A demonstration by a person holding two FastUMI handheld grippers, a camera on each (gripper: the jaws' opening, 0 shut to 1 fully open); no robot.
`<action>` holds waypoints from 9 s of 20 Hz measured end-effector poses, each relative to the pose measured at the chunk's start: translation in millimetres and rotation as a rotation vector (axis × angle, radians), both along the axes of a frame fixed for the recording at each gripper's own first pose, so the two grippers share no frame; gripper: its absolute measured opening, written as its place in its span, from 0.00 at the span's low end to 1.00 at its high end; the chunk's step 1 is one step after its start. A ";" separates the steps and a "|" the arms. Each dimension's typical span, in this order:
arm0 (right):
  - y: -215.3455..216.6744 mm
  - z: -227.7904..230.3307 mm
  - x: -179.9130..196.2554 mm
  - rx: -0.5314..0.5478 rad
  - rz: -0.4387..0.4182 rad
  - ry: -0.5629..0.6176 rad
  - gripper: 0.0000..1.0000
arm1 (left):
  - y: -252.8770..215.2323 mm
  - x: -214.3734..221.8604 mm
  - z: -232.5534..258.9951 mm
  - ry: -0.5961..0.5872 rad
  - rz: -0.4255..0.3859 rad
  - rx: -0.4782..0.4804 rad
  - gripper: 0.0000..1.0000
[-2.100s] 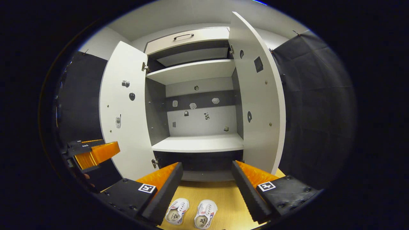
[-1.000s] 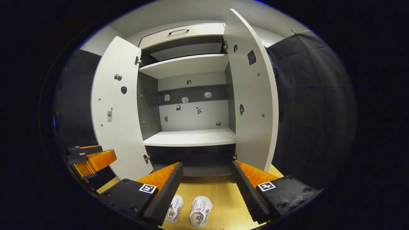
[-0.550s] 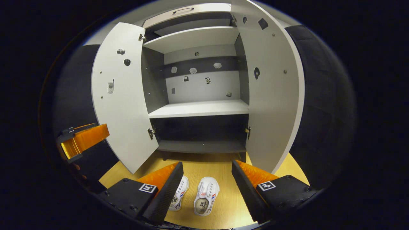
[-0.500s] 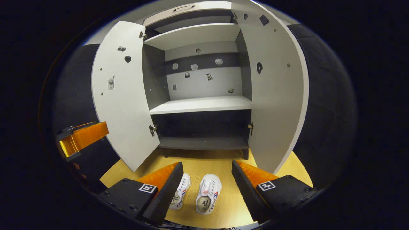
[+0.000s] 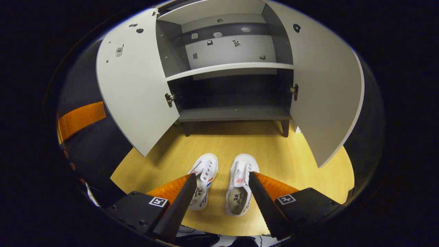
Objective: Grab one shoe with the right hand and put it into the shoe cabinet, grab the other shoe with the left hand and put it into the shoe cabinet; then close the right door with the right hand and the left door with the left hand.
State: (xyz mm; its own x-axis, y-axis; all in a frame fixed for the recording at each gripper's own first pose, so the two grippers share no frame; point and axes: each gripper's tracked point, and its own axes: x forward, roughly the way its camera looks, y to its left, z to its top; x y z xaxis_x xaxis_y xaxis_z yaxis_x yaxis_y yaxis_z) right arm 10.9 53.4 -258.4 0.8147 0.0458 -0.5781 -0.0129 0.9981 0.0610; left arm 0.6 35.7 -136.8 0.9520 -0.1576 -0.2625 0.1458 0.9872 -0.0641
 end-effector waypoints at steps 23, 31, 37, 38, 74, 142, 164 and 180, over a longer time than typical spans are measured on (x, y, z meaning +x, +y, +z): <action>-19.7 -113.2 13.6 0.181 -0.256 0.162 0.96 | 7.6 -4.0 -44.3 0.116 -0.061 -0.015 0.95; -26.9 -146.5 45.4 0.028 -0.310 0.148 0.83 | 6.7 -3.6 -50.9 0.140 -0.063 -0.025 0.95; -53.2 -147.2 73.7 -0.087 -0.317 0.049 0.55 | 5.8 -9.6 -65.7 0.175 -0.069 -0.035 0.95; -49.1 -146.7 75.4 -0.091 -0.295 0.052 0.46 | 3.2 -13.0 -70.4 0.183 -0.078 -0.031 0.95; 3.6 152.0 114.8 -0.056 -0.048 -0.324 0.05 | -11.5 -20.9 -15.4 0.003 -0.117 0.075 0.95; -59.0 215.9 90.9 -0.174 -0.265 -0.482 0.98 | 21.7 -46.7 -99.5 0.145 -0.201 -0.034 0.95; -121.1 57.6 -55.0 -0.143 -0.201 -0.118 0.98 | -48.0 47.3 -280.4 0.467 -0.093 0.211 0.95; -147.8 63.7 -65.2 -0.155 -0.201 -0.129 0.98 | -38.8 75.8 -305.9 0.534 0.019 0.224 0.06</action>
